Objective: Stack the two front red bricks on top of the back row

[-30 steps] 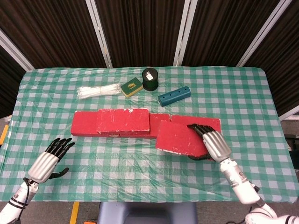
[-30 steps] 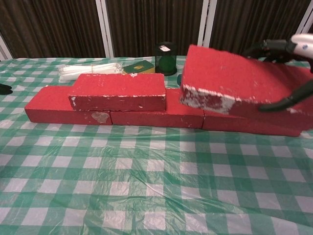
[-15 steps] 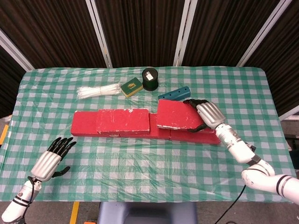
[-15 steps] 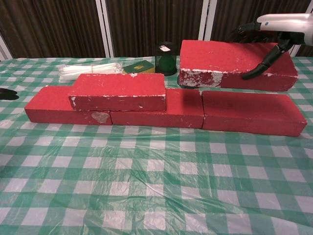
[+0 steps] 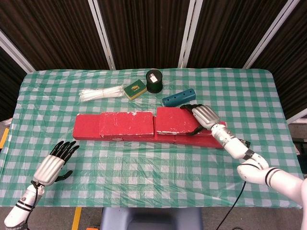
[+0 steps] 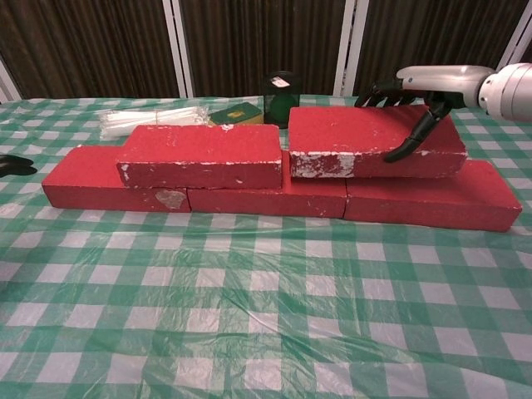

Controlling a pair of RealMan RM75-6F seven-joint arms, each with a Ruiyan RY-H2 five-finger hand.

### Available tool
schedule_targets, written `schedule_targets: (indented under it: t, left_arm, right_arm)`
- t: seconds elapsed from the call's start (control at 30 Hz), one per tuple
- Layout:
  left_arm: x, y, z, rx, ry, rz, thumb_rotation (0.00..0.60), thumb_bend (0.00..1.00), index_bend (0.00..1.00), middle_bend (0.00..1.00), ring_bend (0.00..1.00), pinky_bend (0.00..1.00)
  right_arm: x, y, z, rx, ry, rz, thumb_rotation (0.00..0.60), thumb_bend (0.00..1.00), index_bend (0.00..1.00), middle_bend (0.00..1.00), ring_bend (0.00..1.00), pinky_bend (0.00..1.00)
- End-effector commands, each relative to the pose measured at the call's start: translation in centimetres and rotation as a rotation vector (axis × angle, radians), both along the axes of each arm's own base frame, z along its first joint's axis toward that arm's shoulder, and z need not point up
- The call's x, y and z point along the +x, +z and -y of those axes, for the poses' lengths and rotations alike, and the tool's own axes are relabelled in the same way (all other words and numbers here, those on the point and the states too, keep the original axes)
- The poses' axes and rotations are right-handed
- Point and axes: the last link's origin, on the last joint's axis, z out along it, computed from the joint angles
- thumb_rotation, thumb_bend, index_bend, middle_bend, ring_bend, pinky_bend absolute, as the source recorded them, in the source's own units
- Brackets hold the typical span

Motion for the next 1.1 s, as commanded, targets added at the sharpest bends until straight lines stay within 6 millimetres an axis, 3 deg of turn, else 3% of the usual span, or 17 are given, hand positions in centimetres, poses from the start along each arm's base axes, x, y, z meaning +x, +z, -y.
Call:
schedule_targets:
  t: [0.03, 1.1]
  left_arm:
    - [0.0, 0.0, 0.0, 0.0, 0.001, 0.0, 0.6, 0.27, 0.0, 0.0, 0.0, 0.0]
    - [-0.1, -0.2, -0.1, -0.024, 0.004, 0.003, 0.6, 0.27, 0.0, 0.0, 0.0, 0.0]
  right_arm:
    - [0.0, -0.4, 0.0, 0.014, -0.005, 0.005, 0.6, 0.12, 0.39, 0.56, 0.46, 0.57]
    - [0.4, -1.8, -0.5, 0.069, -0.026, 0.029, 0.6, 0.12, 0.36, 0.56, 0.46, 0.56]
